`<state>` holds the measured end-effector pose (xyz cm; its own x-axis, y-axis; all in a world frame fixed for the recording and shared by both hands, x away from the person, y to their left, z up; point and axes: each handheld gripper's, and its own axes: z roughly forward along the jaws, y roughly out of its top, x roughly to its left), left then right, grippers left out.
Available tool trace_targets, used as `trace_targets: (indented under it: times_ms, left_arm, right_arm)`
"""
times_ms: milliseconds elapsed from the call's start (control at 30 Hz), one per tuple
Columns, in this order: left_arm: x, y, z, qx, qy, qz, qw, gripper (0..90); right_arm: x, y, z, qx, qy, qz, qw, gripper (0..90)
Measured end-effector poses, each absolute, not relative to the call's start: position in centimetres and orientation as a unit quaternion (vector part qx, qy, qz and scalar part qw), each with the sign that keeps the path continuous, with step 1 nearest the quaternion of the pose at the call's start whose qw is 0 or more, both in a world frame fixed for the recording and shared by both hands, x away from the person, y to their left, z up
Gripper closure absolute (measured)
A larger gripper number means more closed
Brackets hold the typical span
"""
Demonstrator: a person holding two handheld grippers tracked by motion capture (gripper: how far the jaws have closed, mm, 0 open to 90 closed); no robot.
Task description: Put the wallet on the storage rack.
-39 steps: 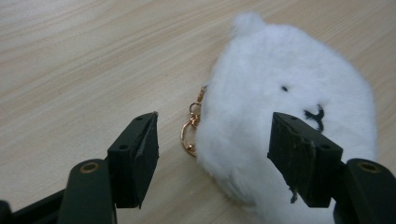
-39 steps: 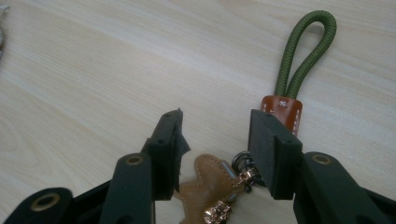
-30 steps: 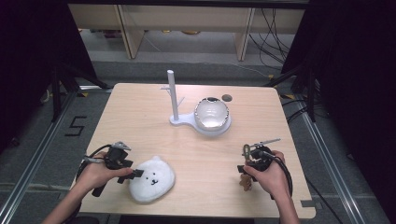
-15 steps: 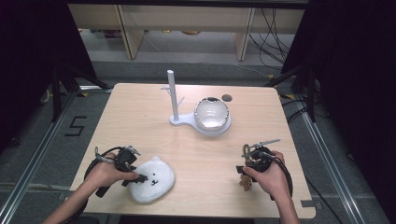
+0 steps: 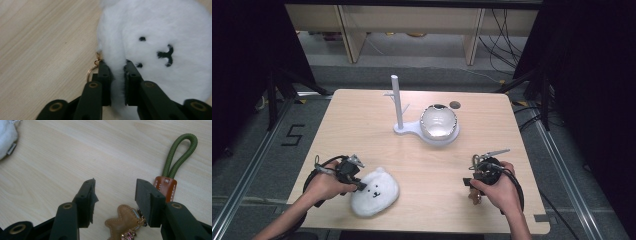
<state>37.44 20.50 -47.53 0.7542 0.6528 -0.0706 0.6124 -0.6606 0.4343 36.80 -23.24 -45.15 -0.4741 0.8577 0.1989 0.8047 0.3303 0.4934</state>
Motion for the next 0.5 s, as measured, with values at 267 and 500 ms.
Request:
trace_targets:
  times_ms: [267,500]
  left_arm:
    - [36.1,20.3,-46.0,0.911,0.318,0.081,0.250,81.2]
    - [35.3,18.9,-43.3,0.906,0.275,0.124,0.296,81.2]
  right_arm:
    - [36.7,-22.2,-44.6,0.490,0.821,0.287,0.055,49.9]
    - [36.6,-20.6,-43.7,0.473,0.816,0.327,0.055,49.8]
